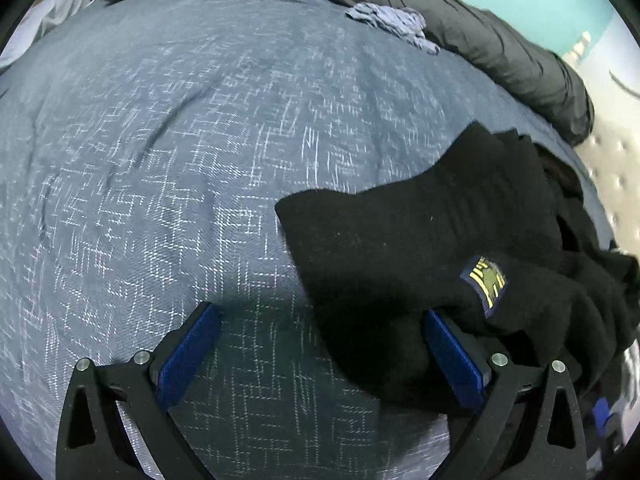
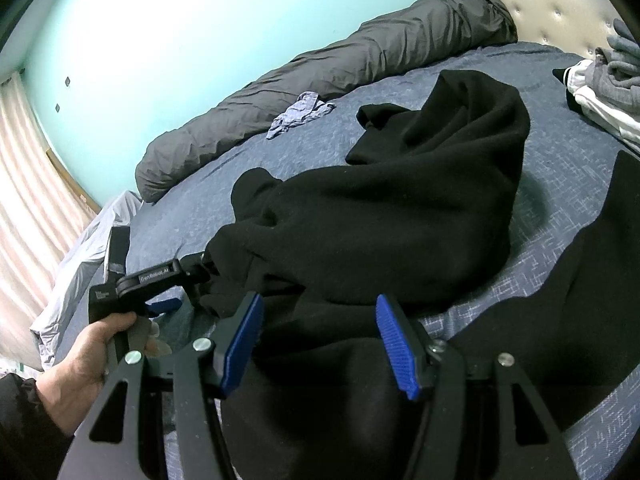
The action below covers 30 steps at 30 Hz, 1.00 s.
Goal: Fold clothes
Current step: 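Lower the left gripper onto the garment waistband near the yellow label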
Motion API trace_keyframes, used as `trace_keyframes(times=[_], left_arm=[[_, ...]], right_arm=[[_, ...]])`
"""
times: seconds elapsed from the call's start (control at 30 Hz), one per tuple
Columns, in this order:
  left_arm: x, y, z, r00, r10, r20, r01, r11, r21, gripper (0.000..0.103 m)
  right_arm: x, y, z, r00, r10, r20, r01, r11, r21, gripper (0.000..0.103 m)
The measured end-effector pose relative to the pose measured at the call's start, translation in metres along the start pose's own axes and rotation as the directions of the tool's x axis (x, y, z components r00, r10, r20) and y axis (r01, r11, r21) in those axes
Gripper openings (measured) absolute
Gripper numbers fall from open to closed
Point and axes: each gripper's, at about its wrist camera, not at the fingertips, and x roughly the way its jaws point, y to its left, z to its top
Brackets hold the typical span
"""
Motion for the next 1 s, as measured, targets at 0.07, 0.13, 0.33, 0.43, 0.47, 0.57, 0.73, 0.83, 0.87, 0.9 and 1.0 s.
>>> trace_keyframes(times=[0.07,0.13,0.33,0.43,0.47,0.57,0.73,0.83,0.87,0.9,1.0], left_arm=[[0.000,-0.001,-0.002,1.000,0.009,-0.003,-0.009,1.000,-0.004,0.102],[0.000,-0.003,-0.004,1.000,0.019,-0.009,-0.019,1.000,0.001,0.102],[-0.003,-0.006,-0.005,0.999,0.025,-0.034,-0.024,0.999,0.045,0.102],[-0.011,-0.007,-0.006,1.000,0.026,-0.014,-0.026,0.999,0.026,0.096],[-0.015,-0.008,-0.007,1.000,0.021,-0.002,-0.021,0.999,0.025,0.092],[-0.020,-0.016,-0.008,1.000,-0.014,0.015,0.014,0.999,0.051,0.086],[-0.024,-0.016,-0.005,0.997,-0.074,0.030,0.073,0.997,0.033,0.071],[-0.021,-0.020,-0.002,0.995,-0.099,0.020,0.099,0.994,0.039,0.056],[-0.020,-0.018,0.000,0.994,-0.106,0.013,0.105,0.994,0.041,0.050],[-0.020,-0.018,0.002,0.994,-0.110,0.010,0.110,0.993,0.042,0.046],[-0.025,-0.016,0.006,0.993,-0.115,0.013,0.114,0.992,0.060,0.027]], right_arm=[[0.000,-0.001,0.000,1.000,0.001,0.001,-0.001,1.000,0.004,0.060],[0.000,-0.001,0.000,1.000,0.002,0.000,-0.002,1.000,0.008,0.060],[0.001,0.001,0.002,1.000,0.004,0.000,-0.004,1.000,0.010,0.060],[0.001,-0.001,0.002,1.000,0.007,-0.001,-0.007,1.000,0.016,0.060],[0.002,-0.001,0.002,1.000,0.008,-0.002,-0.008,1.000,0.018,0.060],[0.001,-0.003,0.002,1.000,0.008,0.000,-0.008,1.000,0.023,0.060],[0.000,-0.003,0.001,1.000,0.006,0.005,-0.006,1.000,0.028,0.060],[0.000,-0.003,0.000,1.000,0.003,0.009,-0.003,1.000,0.030,0.060],[0.000,-0.004,0.000,1.000,0.002,0.009,-0.003,1.000,0.031,0.060],[0.000,-0.004,0.000,1.000,0.001,0.009,-0.002,1.000,0.031,0.060],[0.000,-0.004,0.000,1.000,0.000,0.008,0.000,1.000,0.031,0.060]])
